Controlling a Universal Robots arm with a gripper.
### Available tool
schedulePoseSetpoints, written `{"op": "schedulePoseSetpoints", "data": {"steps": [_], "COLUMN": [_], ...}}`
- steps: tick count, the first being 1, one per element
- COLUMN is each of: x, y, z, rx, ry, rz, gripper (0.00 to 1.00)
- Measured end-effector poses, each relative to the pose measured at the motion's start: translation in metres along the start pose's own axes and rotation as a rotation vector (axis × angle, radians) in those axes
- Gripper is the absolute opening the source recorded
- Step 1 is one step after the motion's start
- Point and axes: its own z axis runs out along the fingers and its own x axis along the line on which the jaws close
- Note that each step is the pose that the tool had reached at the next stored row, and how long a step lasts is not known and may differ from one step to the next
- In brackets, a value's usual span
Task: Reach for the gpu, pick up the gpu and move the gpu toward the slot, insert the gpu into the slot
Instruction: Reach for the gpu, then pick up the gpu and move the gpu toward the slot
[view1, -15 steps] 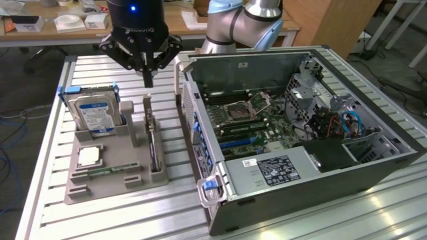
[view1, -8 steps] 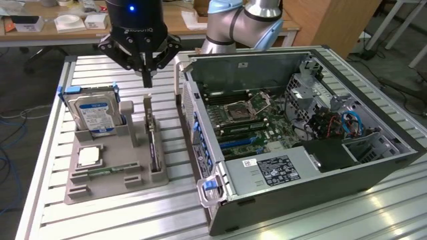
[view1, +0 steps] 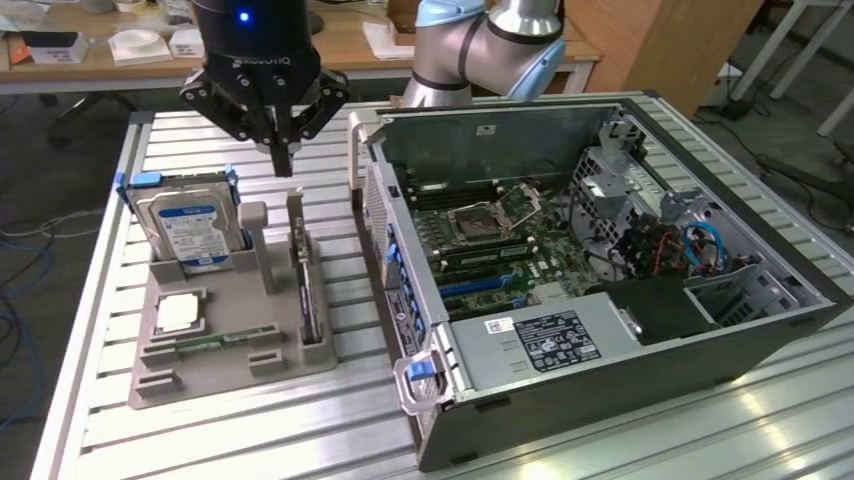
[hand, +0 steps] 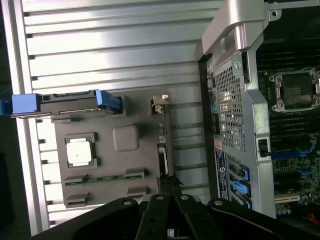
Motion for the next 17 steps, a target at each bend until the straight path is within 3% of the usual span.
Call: {"op": "schedulePoseSetpoints", "data": {"steps": [13, 17], "x": [0.0000, 0.0000], "y": [0.0000, 0.0000], "z": [0.0000, 0.0000], "rx": [0.0000, 0.0000], "ry": [0.0000, 0.0000], "rz": [0.000, 0.000], "gripper": [0.10, 0.16]}}
